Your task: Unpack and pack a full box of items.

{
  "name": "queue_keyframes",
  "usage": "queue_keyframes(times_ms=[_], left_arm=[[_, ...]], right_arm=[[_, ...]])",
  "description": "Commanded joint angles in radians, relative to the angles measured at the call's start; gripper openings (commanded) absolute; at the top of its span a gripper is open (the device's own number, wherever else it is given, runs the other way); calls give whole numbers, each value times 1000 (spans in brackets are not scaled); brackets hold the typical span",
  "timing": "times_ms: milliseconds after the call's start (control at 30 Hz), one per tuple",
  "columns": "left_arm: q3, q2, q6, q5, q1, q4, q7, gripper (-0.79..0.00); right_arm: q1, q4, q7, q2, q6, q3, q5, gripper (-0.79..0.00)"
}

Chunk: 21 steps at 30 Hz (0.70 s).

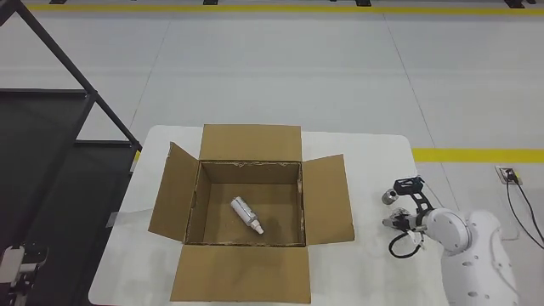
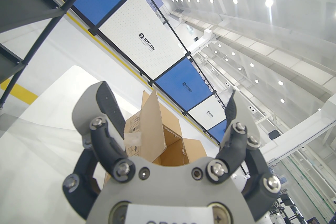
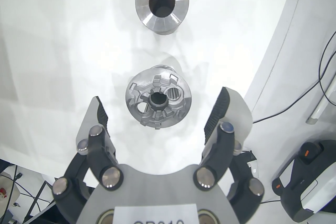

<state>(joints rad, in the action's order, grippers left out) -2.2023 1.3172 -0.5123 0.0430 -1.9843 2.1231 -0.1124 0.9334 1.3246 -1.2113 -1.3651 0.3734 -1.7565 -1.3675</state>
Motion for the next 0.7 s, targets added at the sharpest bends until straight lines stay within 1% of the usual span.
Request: queue_keyframes(times_ms=[0, 200, 400, 600, 667], left_arm=[[0, 0, 0, 0, 0, 0, 0, 0], [0, 0, 0, 0, 0, 0, 0, 0], [0, 0, 0, 0, 0, 0, 0, 0], [0, 0, 0, 0, 0, 0, 0, 0], [0, 0, 0, 0, 0, 0, 0, 0]], right_arm=[[-2, -4, 8, 3, -4, 4, 7, -785], [28, 65, 31, 10, -19, 11, 46, -785], [86, 222, 48, 14, -49, 15, 112, -785], [177, 485, 88, 13, -105, 44, 185, -785], [220, 594, 111, 11, -132, 75, 195, -785]])
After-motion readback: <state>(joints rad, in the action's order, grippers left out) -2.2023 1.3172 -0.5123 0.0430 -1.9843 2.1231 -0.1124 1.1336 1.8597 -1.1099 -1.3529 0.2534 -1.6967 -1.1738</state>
